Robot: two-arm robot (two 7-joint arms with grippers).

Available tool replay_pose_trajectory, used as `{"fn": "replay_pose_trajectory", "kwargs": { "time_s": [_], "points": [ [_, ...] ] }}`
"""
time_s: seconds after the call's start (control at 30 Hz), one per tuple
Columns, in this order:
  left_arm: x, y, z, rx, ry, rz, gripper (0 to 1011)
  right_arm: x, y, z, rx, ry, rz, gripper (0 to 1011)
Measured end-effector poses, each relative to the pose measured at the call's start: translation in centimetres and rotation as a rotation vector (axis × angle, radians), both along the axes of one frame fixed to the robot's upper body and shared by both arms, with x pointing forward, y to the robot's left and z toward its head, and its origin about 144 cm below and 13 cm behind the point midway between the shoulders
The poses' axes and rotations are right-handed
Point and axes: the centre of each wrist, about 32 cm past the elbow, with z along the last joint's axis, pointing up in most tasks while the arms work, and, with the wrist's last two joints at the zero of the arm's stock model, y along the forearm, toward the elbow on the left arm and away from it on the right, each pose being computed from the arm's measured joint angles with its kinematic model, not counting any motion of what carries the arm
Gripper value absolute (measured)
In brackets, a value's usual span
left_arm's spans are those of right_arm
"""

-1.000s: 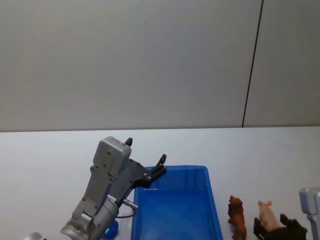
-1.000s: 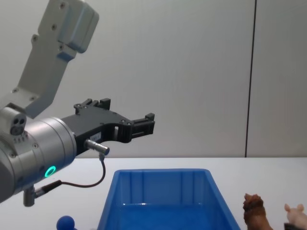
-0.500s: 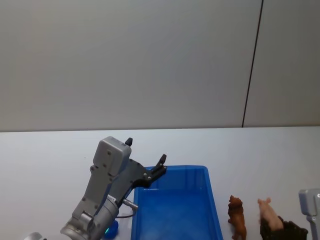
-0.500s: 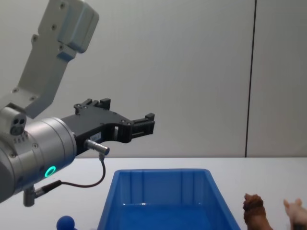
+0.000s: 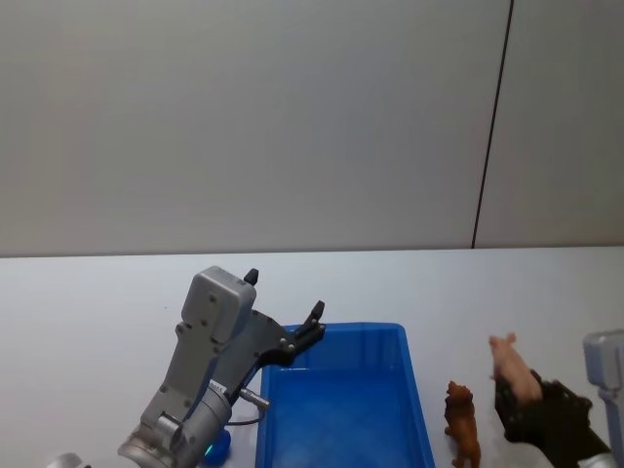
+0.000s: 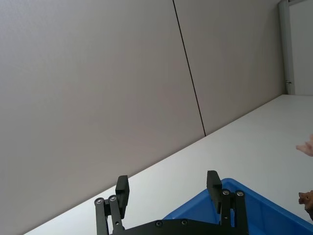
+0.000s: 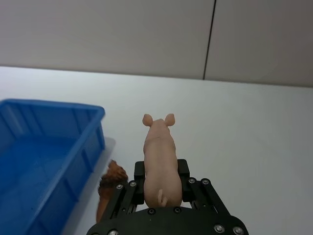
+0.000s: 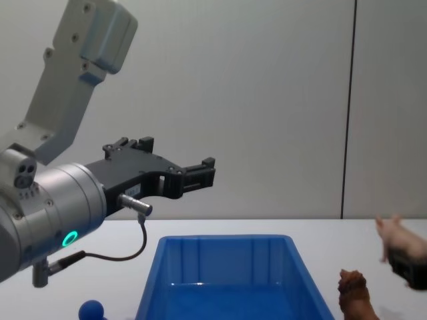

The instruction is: Pick up the two dolls from the table and place them into the box.

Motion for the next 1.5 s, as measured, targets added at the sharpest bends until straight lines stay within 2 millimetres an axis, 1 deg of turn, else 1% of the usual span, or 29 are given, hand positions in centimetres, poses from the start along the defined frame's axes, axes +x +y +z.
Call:
{"fn": "replay_pose_trajectory", "kwargs": {
  "time_s": [0.27,0.47,0.57,0.6,0.8,0.9,0.97,1.0,1.03,1.1,1.13,1.2,1.23,1.3,1.33,1.37,1.43,1.47,1.5],
  "points": [
    [0.0,0.0,0.0,0.000,0.000,0.000,1002,1.1,0.7,1.4,0.048,-0.054,0.086,379],
    [0.0,0.0,0.0,0.000,0.000,0.000,1002,2.0,1.6,2.0,0.090,-0.064,0.164,379],
    [0.0,0.0,0.0,0.000,0.000,0.000,1002,2.1,1.7,2.1,0.094,-0.063,0.173,379],
    [0.0,0.0,0.0,0.000,0.000,0.000,1002,2.8,2.3,2.3,0.117,-0.060,0.224,379],
    [0.0,0.0,0.0,0.000,0.000,0.000,1002,3.7,3.4,2.5,0.148,-0.049,0.303,379],
    [0.0,0.0,0.0,0.000,0.000,0.000,1002,4.3,4.1,2.6,0.167,-0.038,0.356,439],
    [0.0,0.0,0.0,0.000,0.000,0.000,1002,4.6,4.4,2.6,0.173,-0.034,0.374,521],
    [0.0,0.0,0.0,0.000,0.000,0.000,1002,4.8,4.6,2.6,0.178,-0.029,0.389,537],
    [0.0,0.0,0.0,0.000,0.000,0.000,1002,4.9,4.7,2.6,0.180,-0.026,0.394,584],
    [0.0,0.0,0.0,0.000,0.000,0.000,1002,5.2,5.0,2.6,0.186,-0.020,0.407,626],
    [0.0,0.0,0.0,0.000,0.000,0.000,1002,5.2,5.1,2.6,0.187,-0.018,0.410,684],
    [0.0,0.0,0.0,0.000,0.000,0.000,1002,5.4,5.2,2.6,0.189,-0.015,0.412,726],
    [0.0,0.0,0.0,0.000,0.000,0.000,1002,5.5,5.3,2.6,0.190,-0.013,0.413,783],
    [0.0,0.0,0.0,0.000,0.000,0.000,1002,5.5,5.4,2.6,0.190,-0.011,0.411,821],
    [0.0,0.0,0.0,0.000,0.000,0.000,1002,5.6,5.4,2.6,0.190,-0.010,0.405,871],
    [0.0,0.0,0.0,0.000,0.000,0.000,1002,5.6,5.4,2.6,0.189,-0.010,0.402,871],
    [0.0,0.0,0.0,0.000,0.000,0.000,1002,5.6,5.4,2.6,0.185,-0.009,0.387,941],
    [0.0,0.0,0.0,0.000,0.000,0.000,1002,5.6,5.4,2.6,0.185,-0.009,0.387,941],
    [0.0,0.0,0.0,0.000,0.000,0.000,1002,5.5,5.3,2.6,0.181,-0.009,0.375,985]
  ]
}}
